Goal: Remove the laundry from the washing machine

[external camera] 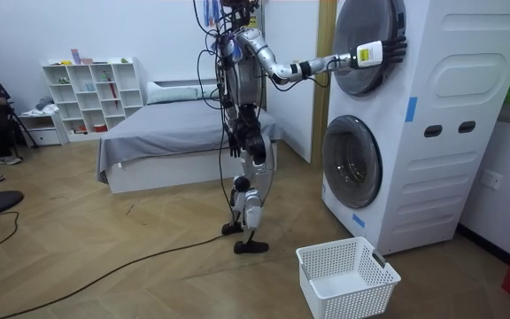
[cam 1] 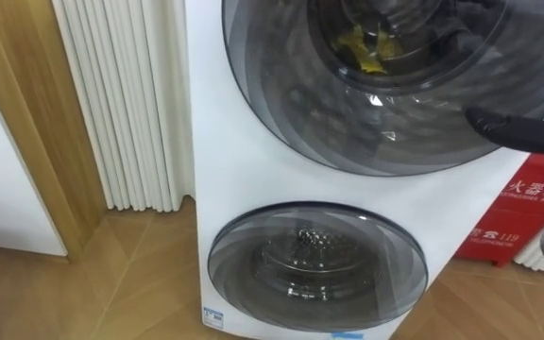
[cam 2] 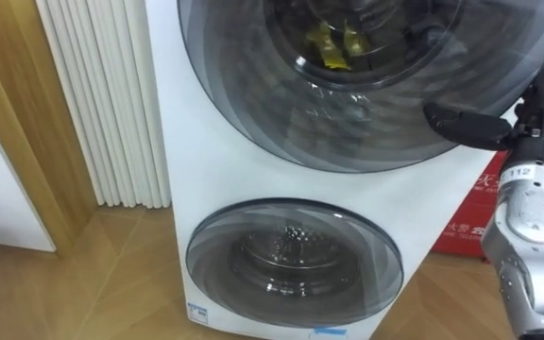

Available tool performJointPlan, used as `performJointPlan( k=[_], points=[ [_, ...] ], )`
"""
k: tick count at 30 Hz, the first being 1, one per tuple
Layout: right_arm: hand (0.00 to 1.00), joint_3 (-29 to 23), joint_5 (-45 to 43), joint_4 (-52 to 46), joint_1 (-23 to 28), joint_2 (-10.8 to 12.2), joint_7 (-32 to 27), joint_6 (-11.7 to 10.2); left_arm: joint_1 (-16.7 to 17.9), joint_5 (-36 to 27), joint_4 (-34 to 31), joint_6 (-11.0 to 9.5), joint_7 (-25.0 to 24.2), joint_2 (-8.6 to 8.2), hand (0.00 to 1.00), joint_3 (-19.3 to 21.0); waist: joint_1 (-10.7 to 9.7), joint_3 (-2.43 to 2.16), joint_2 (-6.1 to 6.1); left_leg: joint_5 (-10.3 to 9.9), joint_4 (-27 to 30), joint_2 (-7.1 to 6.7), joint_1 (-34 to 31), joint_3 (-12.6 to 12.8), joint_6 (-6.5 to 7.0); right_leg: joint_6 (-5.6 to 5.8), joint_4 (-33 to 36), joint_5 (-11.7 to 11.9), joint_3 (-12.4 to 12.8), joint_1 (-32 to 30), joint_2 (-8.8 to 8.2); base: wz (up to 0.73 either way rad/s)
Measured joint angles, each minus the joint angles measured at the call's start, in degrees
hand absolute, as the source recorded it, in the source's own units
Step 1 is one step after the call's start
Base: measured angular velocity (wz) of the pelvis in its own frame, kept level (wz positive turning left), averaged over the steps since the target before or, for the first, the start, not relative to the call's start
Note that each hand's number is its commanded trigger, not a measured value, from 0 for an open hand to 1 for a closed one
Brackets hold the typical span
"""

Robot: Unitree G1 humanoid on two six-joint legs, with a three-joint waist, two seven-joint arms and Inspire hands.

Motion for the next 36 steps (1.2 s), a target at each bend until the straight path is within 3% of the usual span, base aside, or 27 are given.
performJointPlan(
  k=[3, 16, 24, 31, 36],
  points=[
    [0.0, 0.55, -0.41, 0.0, -0.74, -0.05, 0.12, 0.0, -0.01, 0.0, 0.01, -0.25, -0.01, 0.25, 0.0, -0.03, 0.03, 0.31, -0.09, 0.02, -0.02, -0.03, -0.05, 0.13, -0.04, -0.04, 0.01, 0.02, 0.39, -0.2, 0.12, -0.07],
    [0.0, 4.35, -0.86, 0.09, -2.53, -0.72, 0.5, 0.61, -1.08, 1.5, 0.32, -0.83, -0.97, 0.95, 0.0, -1.59, 0.18, 0.29, -0.12, 0.12, 0.07, 0.2, -0.38, -0.17, -0.22, -0.56, 0.17, 0.33, 1.07, -1.13, 0.55, -0.07],
    [0.0, 5.17, -0.99, -1.37, -2.4, -0.62, 0.91, 1.0, -1.29, 2.37, 2.39, -0.95, -1.27, 0.96, 0.0, -2.27, 1.27, 0.23, 0.0, 0.47, 0.1, 0.94, -0.49, 0.04, -0.81, -1.37, 0.23, 0.8, 1.05, -1.92, 1.04, -0.09],
    [0.0, 6.35, -3.48, -12.88, 4.46, 0.65, 1.43, 2.1, -2.69, 1.66, 4.45, -1.19, -1.25, 1.06, 0.0, -4.18, 0.92, -0.15, 0.73, 0.77, 0.16, 1.36, -0.42, 0.73, -1.32, -2.31, 0.16, 1.33, 0.56, -2.18, 1.65, -0.15],
    [0.0, 6.4, -5.12, -22.36, 13.28, 0.87, 2.55, 0.55, -4.06, 1.79, 6.24, -3.75, -1.23, 1.03, 0.0, -5.82, 0.71, -0.15, 0.85, 0.93, 0.19, 1.91, -0.24, 0.79, -1.6, -2.8, 0.05, 1.38, 1.05, -1.93, 1.96, -0.07]
  ],
)
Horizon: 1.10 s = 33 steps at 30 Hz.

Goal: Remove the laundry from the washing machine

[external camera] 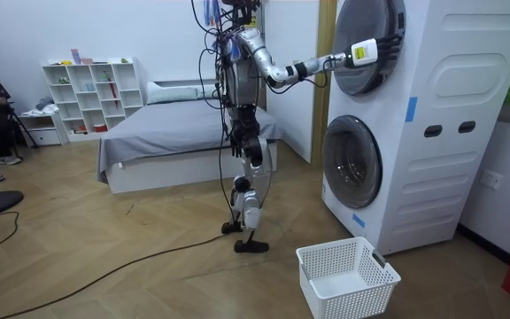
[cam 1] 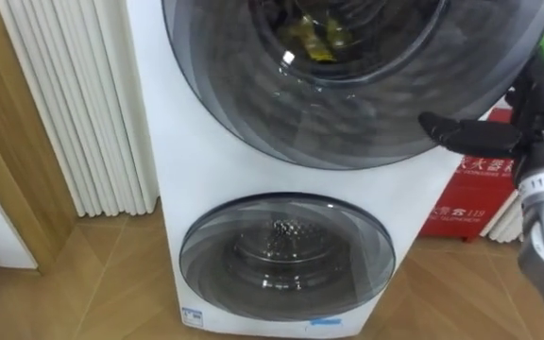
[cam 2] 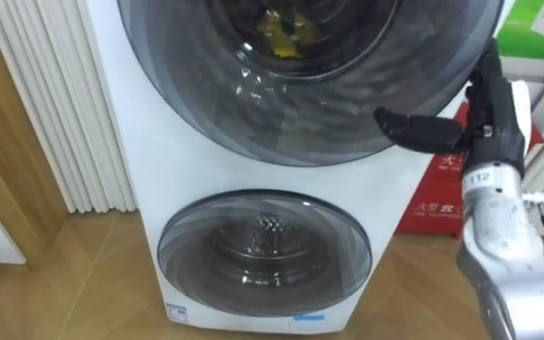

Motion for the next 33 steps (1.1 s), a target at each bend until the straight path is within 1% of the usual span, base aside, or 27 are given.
performJointPlan(
  k=[2, 3, 4, 5, 6, 7, 9, 11, 12, 13, 14, 15, 16, 17, 20, 24, 25, 27, 29, 31, 32, 33],
  points=[
    [0.0, 0.19, -0.11, -3.23, 2.86, 0.93, 0.62, -1.09, -0.04, -0.06, 0.7, -0.43, 0.01, 0.08, 0.0, -0.39, -0.31, 0.09, 0.15, 0.1, 0.14, -0.02, -0.03, 0.39, -0.18, -0.39, -0.15, -0.01, -0.09, -0.02, 0.05, -0.06],
    [0.0, 0.25, -0.11, -3.84, 3.27, 1.27, 0.85, -1.16, -0.21, -0.06, 0.84, -0.43, 0.0, 0.08, 0.0, -0.61, -0.53, 0.12, 0.22, 0.14, 0.14, -0.02, -0.01, 0.83, -0.25, -0.45, -0.16, 0.02, -0.1, -0.04, 0.07, 0.0],
    [0.0, 0.29, -0.14, -4.27, 3.94, 2.08, 1.65, -2.18, -0.3, -0.08, 0.85, -0.47, 0.0, 0.07, 0.0, -1.31, -0.77, 0.17, 0.33, 0.19, 0.25, 0.07, -0.02, 1.56, -0.34, -0.63, -0.16, 0.12, -0.09, -0.07, 0.11, 0.0],
    [0.0, 0.32, -0.23, -4.28, 4.87, 2.82, 2.27, -3.52, -0.12, -0.13, 0.85, -0.56, 0.0, 0.02, 0.0, -1.65, -0.78, 0.18, 0.39, 0.21, 0.72, 0.14, -0.08, 1.62, -0.36, -0.73, -0.13, 0.18, -0.11, -0.04, 0.13, 0.0],
    [0.0, 0.32, -0.23, -4.29, 5.45, 3.26, 2.58, -4.28, 0.0, -0.13, 0.85, -0.63, 0.0, -0.02, 0.0, -1.64, -0.81, 0.17, 0.38, 0.21, 0.91, 0.15, -0.07, 1.62, -0.36, -0.74, -0.11, 0.19, -0.14, -0.01, 0.14, 0.0],
    [0.0, 0.32, -0.3, -4.29, 6.35, 4.26, 3.2, -5.45, 0.14, -0.11, 0.85, -0.72, 0.01, -0.09, 0.0, -1.66, -0.85, 0.17, 0.41, 0.21, 0.97, 0.18, -0.07, 1.65, -0.37, -0.82, -0.1, 0.16, -0.15, -0.01, 0.13, 0.0],
    [0.0, 0.26, -0.24, -4.5, 7.54, 5.48, 4.52, -6.18, 0.09, -0.18, 0.86, -0.75, 0.01, -0.12, 0.0, -2.01, -1.27, 0.25, 0.83, 0.24, 1.01, 0.21, -0.2, 1.75, -0.42, -0.86, -0.1, 0.15, -0.32, -0.01, 0.11, 0.05],
    [0.0, 0.24, -0.23, -5.66, 9.42, 6.79, 6.28, -7.14, 0.02, -0.18, 0.88, -0.84, 0.0, -0.29, 0.0, -2.59, -2.0, 0.06, 1.08, 0.25, 1.04, 0.27, -0.31, 2.38, -0.44, -0.85, -0.1, 0.06, -0.59, -0.04, 0.04, 0.08],
    [0.0, 0.25, -0.23, -5.99, 9.94, 6.92, 6.82, -7.56, 0.03, -0.18, 0.92, -0.87, 0.01, -0.32, 0.0, -2.86, -2.27, 0.06, 1.26, 0.25, 1.04, 0.27, -0.32, 2.41, -0.44, -0.85, -0.08, 0.06, -0.64, -0.04, 0.02, 0.0],
    [0.0, 0.3, -0.19, -6.38, 10.84, 7.04, 7.9, -8.49, 0.06, -0.18, 0.94, -0.94, 0.01, -0.38, 0.0, -3.45, -2.5, 0.01, 1.57, 0.25, 1.07, 0.26, -0.27, 2.6, -0.45, -0.88, -0.01, 0.08, -0.61, -0.04, -0.02, 0.0],
    [0.0, 0.35, -0.08, -6.41, 11.57, 7.29, 8.86, -9.48, 0.04, -0.18, 0.92, -1.2, 0.01, -0.39, 0.0, -3.94, -2.71, -0.11, 1.82, 0.25, 1.08, 0.25, -0.28, 2.65, -0.45, -0.9, 0.03, 0.12, -0.6, -0.05, -0.05, 0.0],
    [0.0, 0.34, -0.08, -6.41, 11.93, 7.5, 9.27, -9.82, 0.04, -0.19, 0.87, -1.35, 0.01, -0.39, 0.0, -4.09, -2.83, -0.18, 2.04, 0.26, 1.06, 0.25, -0.29, 2.74, -0.45, -0.89, 0.03, 0.12, -0.55, -0.1, -0.05, 0.0],
    [0.0, 0.29, -0.09, -6.51, 12.75, 8.13, 10.3, -10.18, 0.27, -0.16, 0.88, -1.8, 0.02, -0.47, 0.0, -4.15, -3.21, -0.57, 2.33, 0.26, 1.09, 0.25, -0.28, 2.8, -0.46, -0.86, -0.03, 0.14, -0.55, -0.1, -0.05, 0.0],
    [0.0, 0.27, -0.09, -7.05, 13.87, 8.69, 11.37, -10.25, 0.82, -0.16, 0.89, -1.98, 0.03, -0.66, 0.0, -4.15, -3.54, -0.81, 2.64, 0.24, 1.14, 0.24, -0.22, 2.8, -0.47, -0.82, 0.01, 0.17, -0.52, -0.02, -0.05, 0.03],
    [0.0, 0.55, -0.1, -7.84, 16.24, 9.34, 14.46, -10.81, 0.97, -0.15, 0.87, -2.2, 0.06, -0.81, 0.0, -4.14, -3.98, -0.84, 3.31, 0.25, 0.85, 0.29, -0.11, 3.19, -0.48, -0.83, 0.16, 0.33, -0.33, 0.08, 0.01, -0.03],
    [0.0, 1.51, -0.12, -7.96, 18.04, 9.5, 17.49, -10.81, 0.59, -0.14, 0.88, -3.05, 0.09, -0.93, 0.0, -4.15, -4.15, -0.64, 3.93, 0.25, 0.86, 0.27, -0.06, 3.18, -0.48, -0.83, 0.04, 0.36, -0.21, 0.05, 0.05, -0.01],
    [0.0, 1.79, -0.18, -7.97, 18.32, 9.5, 18.26, -10.81, 0.59, -0.14, 0.92, -3.15, 0.09, -0.93, 0.0, -4.16, -4.26, -0.48, 4.19, 0.25, 0.85, 0.27, -0.07, 3.18, -0.48, -0.83, 0.01, 0.36, -0.16, 0.05, 0.06, 0.0],
    [0.0, 1.82, -0.02, -8.07, 18.85, 9.51, 19.67, -10.81, 0.41, -0.13, 0.93, -3.28, 0.09, -0.93, 0.0, -4.17, -4.54, -0.36, 4.34, 0.25, 0.9, 0.27, -0.02, 3.19, -0.48, -0.83, 0.01, 0.35, -0.16, 0.04, 0.06, 0.0],
    [0.0, 1.85, 0.09, -8.25, 19.07, 9.6, 21.26, -10.81, -0.04, -0.16, 0.96, -3.39, -0.05, -0.93, 0.0, -4.17, -4.85, -0.06, 4.41, 0.27, 0.89, 0.27, 0.06, 3.31, -0.51, -0.82, 0.02, 0.35, -0.05, -0.05, 0.07, 0.0],
    [0.0, 1.88, 0.04, -8.38, 19.08, 10.0, 21.93, -10.81, -0.38, -0.16, 0.95, -3.49, -0.46, -0.93, 0.0, -4.15, -5.31, 0.05, 4.46, 0.26, 0.9, 0.26, -0.01, 3.42, -0.51, -0.77, -0.04, 0.32, -0.01, -0.14, 0.06, -0.02],
    [0.0, 1.9, -0.05, -8.38, 19.08, 10.61, 22.3, -10.81, -0.6, -0.15, 0.95, -3.71, -0.99, -0.93, 0.0, -4.15, -5.39, 0.06, 4.47, 0.26, 0.92, 0.26, 0.0, 3.68, -0.51, -0.74, -0.08, 0.28, 0.19, -0.23, 0.07, -0.06],
    [0.0, 1.95, -0.12, -8.41, 19.07, 10.76, 22.4, -10.81, -0.69, -0.16, 0.95, -3.93, -1.12, -0.94, 0.0, -4.16, -5.39, 0.05, 4.47, 0.26, 0.91, 0.26, -0.04, 3.86, -0.5, -0.74, -0.04, 0.26, 0.33, -0.37, 0.06, -0.12]
  ],
)
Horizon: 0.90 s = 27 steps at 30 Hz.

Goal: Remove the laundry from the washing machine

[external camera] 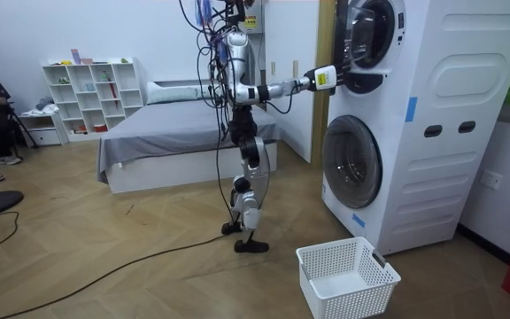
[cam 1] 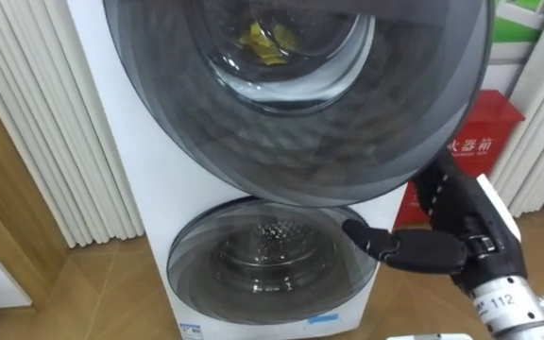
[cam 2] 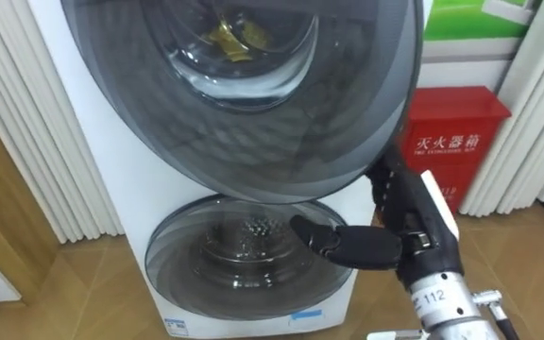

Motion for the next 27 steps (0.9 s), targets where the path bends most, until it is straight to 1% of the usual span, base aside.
performJointPlan(
  k=[2, 4, 7, 8, 12, 14, 18, 19, 21, 23, 24, 26, 27],
  points=[
    [0.0, 0.43, 0.1, -0.47, 0.03, -0.02, 1.17, 0.0, -0.33, -0.04, 0.01, -0.68, -0.08, -0.09, 0.0, -0.65, -0.15, 0.01, 0.03, 0.0, -0.2, 0.03, -0.26, 0.8, 0.0, 0.01, 0.13, 0.02, 0.61, -0.67, 0.1, -0.14],
    [0.0, 0.52, 0.09, -0.57, 0.1, 0.0, 2.02, 0.0, -0.51, -0.04, 0.01, -0.8, -0.07, -0.15, 0.0, -1.4, -0.19, -0.02, 0.07, 0.0, -0.37, -0.02, -0.15, 0.89, 0.0, 0.03, 0.14, 0.03, 1.18, -0.77, 0.18, -0.13],
    [0.0, 0.51, 0.11, -0.6, 0.16, 0.07, 2.97, -0.05, -1.13, -0.03, 0.01, -1.56, -0.05, -0.31, 0.0, -2.03, -0.31, -0.06, 0.07, 0.0, -0.51, -0.02, -0.18, 1.34, 0.0, 0.08, 0.13, 0.13, 1.39, -0.81, 0.21, -0.07],
    [0.0, 0.61, 0.38, -0.7, 0.3, 0.09, 3.36, -0.09, -1.4, -0.22, 0.02, -1.63, -0.04, -0.34, 0.0, -2.46, -0.35, -0.08, 0.1, 0.0, -0.5, 0.0, -0.16, 1.72, 0.0, 0.08, 0.07, 0.13, 1.54, -0.8, 0.22, -0.06],
    [0.0, 0.78, 1.03, -1.06, 0.46, 0.51, 4.68, -0.09, -2.16, -1.24, 0.25, -1.69, 0.13, -0.4, 0.0, -2.47, -0.45, -0.18, 0.31, 0.01, -0.55, 0.05, -0.14, 1.73, 0.0, 0.08, 0.02, 0.14, 2.0, -0.82, 0.36, -0.06],
    [0.0, 0.97, 1.09, -1.09, 0.54, 0.82, 5.18, -0.09, -2.85, -2.34, 0.5, -1.75, 0.12, -0.51, 0.0, -2.48, -0.36, -0.32, 0.56, 0.01, -1.0, 0.1, 0.01, 1.84, 0.0, 0.06, 0.09, 0.15, 2.06, -0.82, 0.42, 0.0],
    [0.0, 1.93, 1.3, -1.09, 0.53, 1.07, 5.53, -0.08, -3.83, -4.61, 1.58, -1.84, 0.17, -0.47, 0.0, -3.13, 0.0, -0.31, 0.62, 0.01, -1.01, 0.42, 0.29, 2.35, 0.0, -0.11, 0.06, 0.24, 2.65, -0.82, 0.77, -0.08],
    [0.0, 2.47, 1.17, -1.21, 0.53, 1.37, 5.58, -0.08, -3.85, -4.64, 1.59, -1.9, 0.23, -0.35, 0.0, -3.71, -0.01, -0.29, 0.61, 0.0, -0.97, 0.71, 0.26, 2.41, 0.0, -0.19, 0.06, 0.25, 2.7, -0.84, 0.83, -0.07],
    [0.0, 2.94, 0.86, -1.27, 0.53, 2.55, 5.58, -0.07, -4.04, -4.5, 1.59, -2.12, 0.43, -0.28, 0.0, -4.31, 0.01, -0.29, 0.61, 0.0, -0.79, 0.68, -0.03, 2.43, 0.0, -0.34, 0.07, 0.29, 2.72, -1.06, 0.93, -0.05],
    [0.0, 3.09, 0.53, -1.71, 0.51, 3.7, 5.57, 0.15, -4.24, -4.35, 1.68, -2.9, 0.48, -0.18, 0.0, -4.7, 0.65, -0.28, 0.61, 0.08, -0.84, 0.78, -0.52, 2.39, -0.13, -0.76, 0.16, 0.54, 2.79, -1.71, 1.15, -0.06],
    [0.0, 3.11, 0.53, -1.73, 0.51, 3.89, 5.57, 0.2, -4.25, -4.34, 1.81, -3.1, 0.47, -0.18, 0.0, -4.72, 0.77, -0.28, 0.61, 0.11, -0.83, 0.8, -0.53, 2.39, -0.18, -0.81, 0.17, 0.57, 2.79, -1.75, 1.18, -0.04],
    [0.0, 3.17, 0.65, -1.73, 0.52, 4.61, 5.56, 0.4, -4.36, -4.3, 2.33, -3.51, 0.47, -0.14, 0.0, -4.75, 1.84, -0.26, 0.62, 0.32, -0.79, 0.92, -0.58, 2.15, -0.5, -1.04, 0.19, 0.67, 2.89, -1.78, 1.35, 0.0],
    [0.0, 3.22, 0.65, -1.74, 0.52, 4.61, 5.57, 0.4, -4.29, -4.32, 2.42, -3.53, 0.47, -0.12, 0.0, -4.75, 1.99, -0.25, 0.6, 0.36, -0.77, 0.95, -0.64, 2.06, -0.57, -1.13, 0.21, 0.65, 2.85, -1.83, 1.39, 0.0]
  ],
)
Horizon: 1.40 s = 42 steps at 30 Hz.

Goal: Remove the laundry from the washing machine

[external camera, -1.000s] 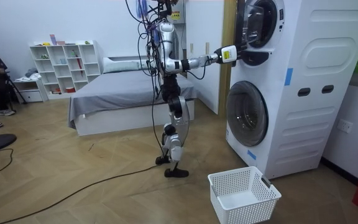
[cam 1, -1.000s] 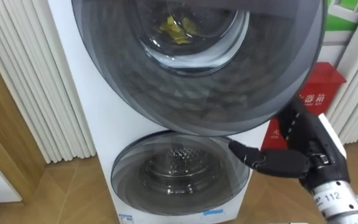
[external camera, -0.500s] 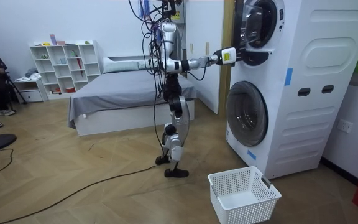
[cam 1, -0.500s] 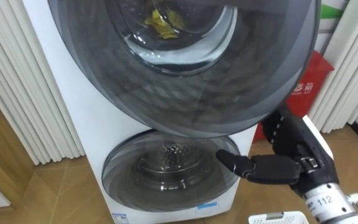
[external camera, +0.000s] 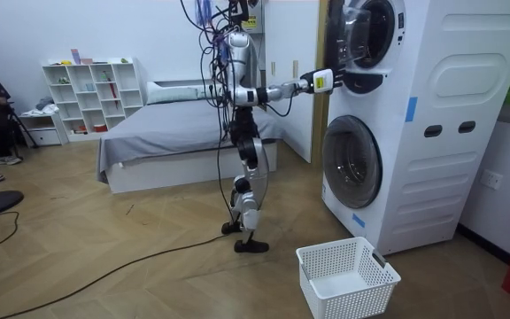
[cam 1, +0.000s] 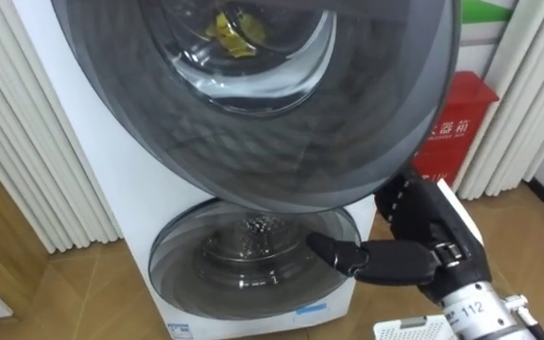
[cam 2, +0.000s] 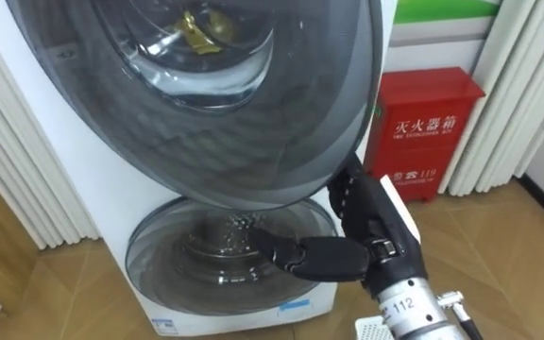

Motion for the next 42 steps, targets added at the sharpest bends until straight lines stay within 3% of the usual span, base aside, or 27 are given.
performJointPlan(
  k=[6, 10, 15, 19, 23, 26, 37, 39, 42],
  points=[
    [0.0, 2.57, -0.12, -1.29, 0.0, 0.08, -1.37, 0.09, -0.03, 0.19, 0.87, 0.11, 0.0, 0.48, 0.0, -0.15, 2.39, 0.19, -1.22, 0.74, -0.04, 0.69, -1.5, -0.32, -1.19, -1.42, 1.07, 0.06, -1.01, -1.96, 0.43, 0.01],
    [0.0, 7.99, 0.14, -1.54, -1.46, -0.14, -1.77, 0.52, -1.37, 0.43, 2.06, 0.1, -0.01, 1.07, 0.0, -1.94, 3.8, 0.04, -2.64, 1.13, 1.51, 1.21, -2.55, -1.38, -1.83, -2.62, 1.02, -0.47, -3.44, -2.03, 0.44, 0.26],
    [0.0, 16.94, 0.39, -1.98, -4.73, -1.08, 2.18, 0.35, -2.2, 1.11, 1.99, -0.11, -0.17, 1.13, 0.0, -2.13, 5.71, -0.01, -2.71, 1.45, 1.85, 1.79, -3.62, -1.68, -2.36, -3.36, 1.04, -0.99, -6.55, -2.0, 0.44, 0.34],
    [0.0, 20.51, 0.22, -1.98, -8.75, -2.49, 6.62, 1.03, -2.12, 1.14, 1.33, -0.4, -0.37, 1.1, 0.0, -1.95, 7.88, -0.12, -2.92, 2.15, 1.98, 1.84, -4.54, -1.73, -3.5, -2.84, 1.02, -1.48, -8.31, -2.31, 0.37, 0.31],
    [0.0, 23.4, 0.2, -2.08, -14.12, -2.47, 11.43, 0.97, -2.09, 2.62, 0.99, -0.43, -0.49, 0.97, 0.0, -0.88, 9.19, -0.28, -3.13, 2.45, 1.92, 1.6, -5.06, -3.21, -3.6, -0.79, 1.04, -2.61, -10.09, -1.79, 0.08, 0.35],
    [0.0, 25.25, 0.24, -2.33, -14.94, -2.35, 13.86, 0.99, -2.05, 2.59, 0.78, -0.41, -0.49, 0.86, 0.0, -0.73, 10.12, -0.29, -3.12, 2.83, 1.78, 1.21, -5.03, -4.57, -4.18, 0.31, 1.0, -3.19, -11.52, -1.04, -0.38, 0.33],
    [0.0, 26.55, -1.37, -2.33, -14.94, -2.43, 19.41, 1.09, -2.12, 2.15, 0.66, -0.28, -0.61, 0.22, 0.0, -0.87, 10.65, 0.01, -2.74, 1.88, 0.55, -0.52, -3.26, -5.44, -2.5, 2.46, 0.94, -4.26, -12.67, 1.36, -2.35, 0.11],
    [0.0, 26.55, -1.89, -2.33, -14.94, -2.47, 20.03, 1.09, -2.1, 2.15, 0.39, -0.18, -0.61, 0.22, 0.0, -0.92, 10.5, 0.15, -2.76, 1.86, 0.0, -1.2, -3.08, -6.06, -2.45, 2.38, 0.95, -4.16, -12.44, 1.38, -2.63, 0.12],
    [0.0, 26.56, -2.16, -2.38, -14.94, -2.43, 20.19, 1.09, -2.03, 2.38, -0.42, 0.02, -0.45, 0.2, 0.0, -0.99, 10.72, 0.8, -2.63, 1.51, -0.64, -1.27, -2.56, -6.16, -1.84, 2.5, 0.89, -4.23, -11.62, 1.68, -2.65, 0.06]
  ],
)
